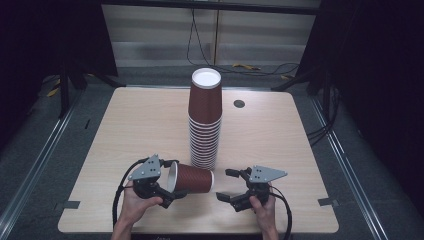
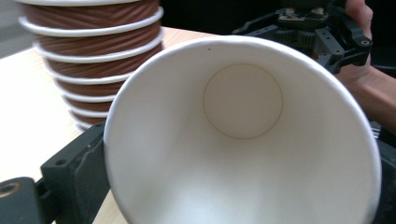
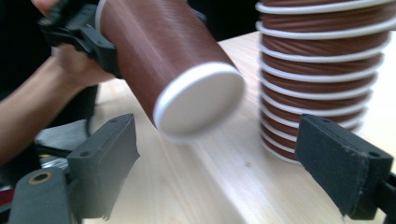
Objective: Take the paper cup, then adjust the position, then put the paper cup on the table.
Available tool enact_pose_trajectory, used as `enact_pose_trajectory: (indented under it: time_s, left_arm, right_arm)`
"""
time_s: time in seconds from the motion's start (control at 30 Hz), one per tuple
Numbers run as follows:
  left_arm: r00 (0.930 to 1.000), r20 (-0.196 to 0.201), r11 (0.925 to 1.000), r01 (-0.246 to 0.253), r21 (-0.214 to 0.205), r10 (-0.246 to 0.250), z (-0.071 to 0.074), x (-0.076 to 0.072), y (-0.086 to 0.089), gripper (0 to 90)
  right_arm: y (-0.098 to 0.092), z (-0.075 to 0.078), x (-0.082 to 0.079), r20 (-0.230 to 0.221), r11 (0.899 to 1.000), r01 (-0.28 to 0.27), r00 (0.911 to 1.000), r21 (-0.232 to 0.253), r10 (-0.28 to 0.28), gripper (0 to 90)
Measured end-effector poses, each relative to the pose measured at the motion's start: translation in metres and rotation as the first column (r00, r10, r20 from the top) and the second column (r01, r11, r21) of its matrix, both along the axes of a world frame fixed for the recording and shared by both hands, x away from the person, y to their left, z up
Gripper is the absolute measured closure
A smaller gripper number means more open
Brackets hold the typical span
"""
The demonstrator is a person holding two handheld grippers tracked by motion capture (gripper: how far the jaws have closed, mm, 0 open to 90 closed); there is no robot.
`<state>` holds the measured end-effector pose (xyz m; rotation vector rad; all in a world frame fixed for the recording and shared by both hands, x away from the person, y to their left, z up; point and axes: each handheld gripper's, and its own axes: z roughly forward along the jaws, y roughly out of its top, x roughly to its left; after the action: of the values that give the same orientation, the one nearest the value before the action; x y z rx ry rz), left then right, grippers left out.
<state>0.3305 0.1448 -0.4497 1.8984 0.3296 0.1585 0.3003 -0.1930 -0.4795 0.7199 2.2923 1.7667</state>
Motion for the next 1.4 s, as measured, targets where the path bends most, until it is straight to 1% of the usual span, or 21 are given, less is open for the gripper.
enact_pose_trajectory:
  time_s: [0.1, 0.13, 0.17, 0.27, 0.37, 0.4, 0.5, 0.6, 0.67, 0.77, 0.83, 0.9, 0.97, 1.03, 1.07, 1.13, 1.17, 1.27, 1.33, 1.37, 1.4]
  left_arm:
    - [0.9998, -0.001, 0.9997, -0.021, 0.013, 0.021, 0.001, 0.001, 0.007, 4.1]
    - [0.9997, -0.004, 0.9997, -0.025, 0.007, 0.025, 0.002, 0.002, 0.009, 4.1]
    - [0.9995, -0.005, 0.9994, -0.03, 0.015, 0.03, 0.002, 0.002, 0.011, 4.1]
    - [0.9988, -0.016, 0.9985, -0.045, 0.03, 0.046, 0.004, 0.005, 0.016, 4.1]
    - [0.9976, -0.033, 0.9969, -0.06, 0.052, 0.061, 0.004, 0.008, 0.022, 4.0]
    - [0.9971, -0.039, 0.9965, -0.062, 0.055, 0.065, 0.004, 0.009, 0.023, 4.0]
    - [0.9955, -0.042, 0.9941, -0.082, 0.071, 0.085, 0.004, 0.013, 0.029, 4.0]
    - [0.9919, -0.042, 0.9893, -0.115, 0.089, 0.12, 0.006, 0.016, 0.033, 4.0]
    - [0.9899, -0.046, 0.9879, -0.13, 0.085, 0.134, 0.008, 0.019, 0.036, 4.0]
    - [0.9864, -0.046, 0.9841, -0.153, 0.09, 0.158, 0.01, 0.025, 0.042, 4.0]
    - [0.9819, -0.053, 0.9794, -0.176, 0.098, 0.182, 0.012, 0.029, 0.046, 4.0]
    - [0.9787, -0.056, 0.9748, -0.19, 0.116, 0.198, 0.014, 0.033, 0.049, 4.0]
    - [0.9767, -0.056, 0.9704, -0.198, 0.139, 0.207, 0.017, 0.037, 0.05, 4.0]
    - [0.9728, -0.057, 0.9642, -0.214, 0.157, 0.225, 0.019, 0.041, 0.051, 4.0]
    - [0.9717, -0.054, 0.9616, -0.218, 0.167, 0.23, 0.019, 0.043, 0.051, 4.0]
    - [0.9717, -0.057, 0.9598, -0.216, 0.179, 0.229, 0.021, 0.046, 0.051, 4.0]
    - [0.9706, -0.054, 0.9566, -0.221, 0.19, 0.235, 0.023, 0.047, 0.051, 4.0]
    - [0.9676, -0.063, 0.9539, -0.228, 0.195, 0.244, 0.024, 0.053, 0.053, 4.0]
    - [0.965, -0.064, 0.9454, -0.234, 0.226, 0.255, 0.025, 0.059, 0.052, 4.0]
    - [0.9615, -0.064, 0.9388, -0.245, 0.243, 0.267, 0.025, 0.063, 0.051, 4.0]
    - [0.9612, -0.067, 0.9364, -0.243, 0.253, 0.267, 0.025, 0.065, 0.051, 4.0]
  right_arm:
    - [-0.003, -0.002, -0.003, 0.015, 0.998, 0.055, 0.9984, -0.019, -0.055, 13.1]
    - [-0.004, -0.003, -0.004, 0.033, 0.996, 0.086, 0.9958, -0.021, -0.086, 13.1]
    - [-0.006, -0.003, -0.005, 0.049, 0.994, 0.11, 0.9928, -0.025, -0.109, 13.0]
    - [-0.009, -0.003, -0.008, 0.072, 0.983, 0.178, 0.982, -0.037, -0.175, 13.0]
    - [-0.013, -0.002, -0.008, 0.087, 0.982, 0.191, 0.978, -0.008, -0.19, 12.9]
    - [-0.014, -0.002, -0.009, 0.092, 0.98, 0.197, 0.9764, -0.009, -0.195, 12.9]
    - [-0.018, -0.003, -0.01, 0.106, 0.977, 0.214, 0.971, 0.016, -0.214, 12.9]
    - [-0.024, -0.006, -0.013, 0.111, 0.968, 0.25, 0.9612, 0.037, -0.253, 12.8]
    - [-0.028, -0.008, -0.015, 0.11, 0.96, 0.276, 0.9538, 0.043, -0.279, 12.9]
    - [-0.032, -0.01, -0.016, 0.121, 0.943, 0.328, 0.9354, 0.05, -0.332, 12.8]
    - [-0.033, -0.01, -0.016, 0.124, 0.923, 0.381, 0.9148, 0.05, -0.384, 12.8]
    - [-0.033, -0.011, -0.015, 0.139, 0.913, 0.406, 0.9021, 0.046, -0.409, 12.9]
    - [-0.032, -0.014, -0.014, 0.153, 0.886, 0.459, 0.8735, 0.055, -0.462, 13.0]
    - [-0.032, -0.017, -0.014, 0.161, 0.868, 0.493, 0.8534, 0.056, -0.496, 12.9]
    - [-0.031, -0.018, -0.013, 0.158, 0.86, 0.508, 0.8455, 0.06, -0.51, 13.0]
    - [-0.029, -0.019, -0.013, 0.164, 0.849, 0.524, 0.8341, 0.061, -0.527, 13.0]
    - [-0.028, -0.02, -0.013, 0.171, 0.84, 0.538, 0.8234, 0.069, -0.541, 12.9]
    - [-0.027, -0.021, -0.013, 0.186, 0.82, 0.567, 0.8002, 0.076, -0.57, 12.9]
    - [-0.028, -0.021, -0.013, 0.188, 0.817, 0.57, 0.7963, 0.083, -0.575, 12.9]
    - [-0.028, -0.022, -0.014, 0.191, 0.816, 0.571, 0.7945, 0.089, -0.576, 12.9]
    - [-0.028, -0.022, -0.015, 0.196, 0.819, 0.567, 0.7962, 0.089, -0.573, 13.0]
